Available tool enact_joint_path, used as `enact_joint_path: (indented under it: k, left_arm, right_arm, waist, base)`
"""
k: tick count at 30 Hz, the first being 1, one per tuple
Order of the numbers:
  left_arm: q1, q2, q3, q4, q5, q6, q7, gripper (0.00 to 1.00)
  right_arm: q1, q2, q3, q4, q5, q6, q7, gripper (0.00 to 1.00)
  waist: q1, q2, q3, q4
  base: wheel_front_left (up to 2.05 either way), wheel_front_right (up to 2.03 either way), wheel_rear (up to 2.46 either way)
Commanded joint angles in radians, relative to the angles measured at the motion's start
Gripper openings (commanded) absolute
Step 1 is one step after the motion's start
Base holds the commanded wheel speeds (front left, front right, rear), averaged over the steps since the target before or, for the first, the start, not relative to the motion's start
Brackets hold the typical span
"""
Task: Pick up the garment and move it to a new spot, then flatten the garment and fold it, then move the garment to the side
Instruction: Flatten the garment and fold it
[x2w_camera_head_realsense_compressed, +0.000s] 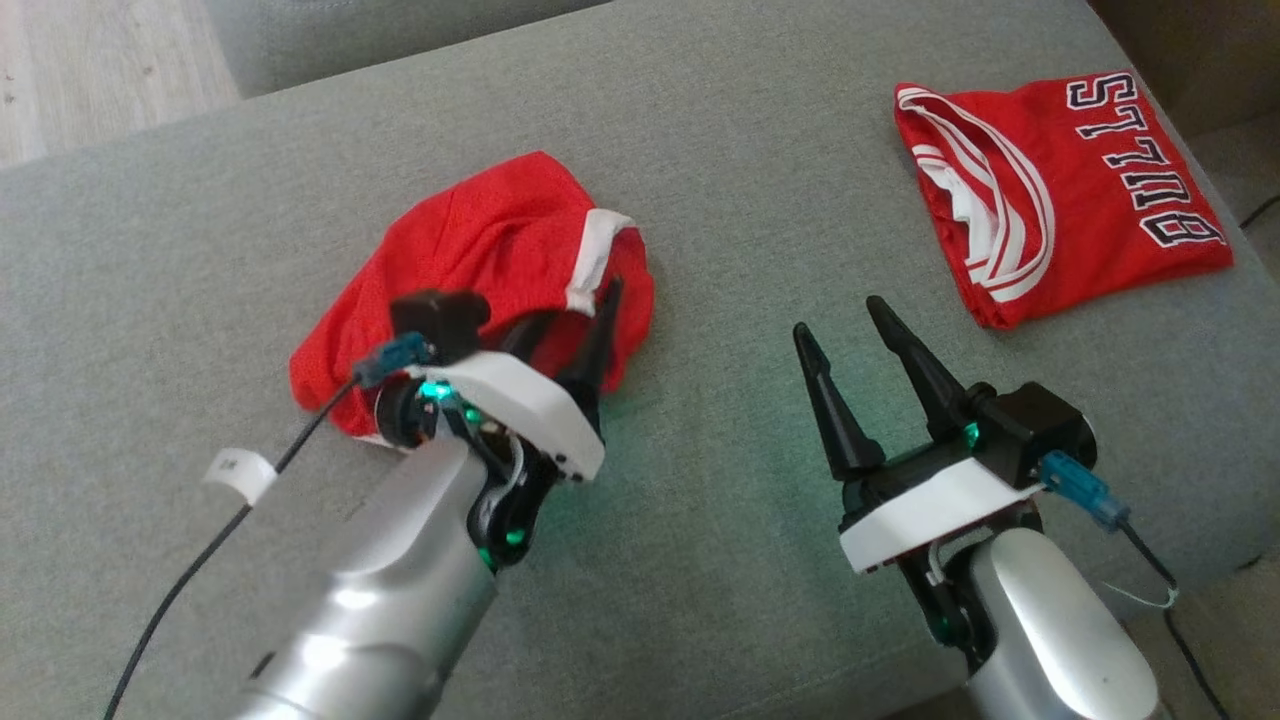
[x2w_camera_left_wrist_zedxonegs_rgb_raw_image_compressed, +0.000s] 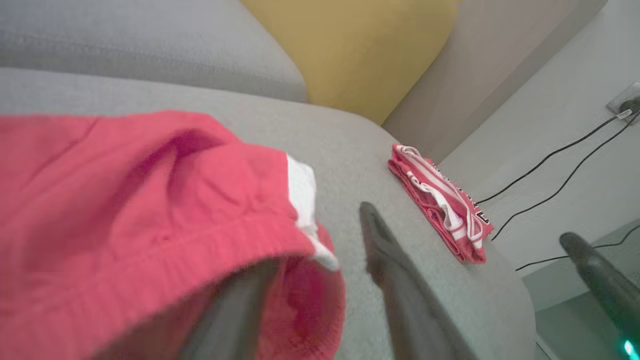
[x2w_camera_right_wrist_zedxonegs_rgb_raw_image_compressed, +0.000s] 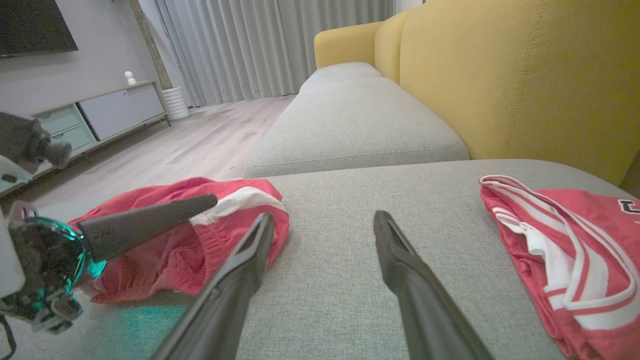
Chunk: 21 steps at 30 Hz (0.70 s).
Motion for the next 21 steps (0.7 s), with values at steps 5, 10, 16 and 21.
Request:
enact_joint_path:
  k: [5, 10, 16, 21]
  left_arm:
    - [-0.084, 0.0, -0.027, -0.05, -0.061, -0.006, -0.047, 0.0]
    - [-0.192, 0.033, -0.064, -0.159, -0.158, -0.006, -0.062, 0.0]
    - [-0.382, 0.122, -0.095, -0.373, -0.346, -0.006, -0.004, 0.0]
    - [-0.436, 0.208, -0.126, -0.571, -0.509, -0.006, 0.054, 0.0]
  right_arm:
    - [-0.028, 0.013, 0.01, -0.016, 0.003, 0.007, -0.016, 1.0]
    - [-0.032, 0.014, 0.006, -0.015, 0.002, 0.007, -0.015, 1.0]
    - [-0.03, 0.016, -0.001, -0.015, 0.003, 0.007, -0.018, 1.0]
    - [-0.029, 0.017, -0.022, -0.019, 0.001, 0.007, -0.022, 1.0]
  waist:
    - [-0.0001, 0.0, -0.011, 0.011]
    - [-0.0001, 0.0, -0.026, 0.018]
    - [-0.0001, 0.0, -0.034, 0.025]
    - [-0.0001, 0.0, -0.034, 0.045]
  base:
    - [0.0, 0.0, 0.0]
    - [0.0, 0.0, 0.0]
    - [0.0, 0.0, 0.0]
    - [0.0, 0.0, 0.0]
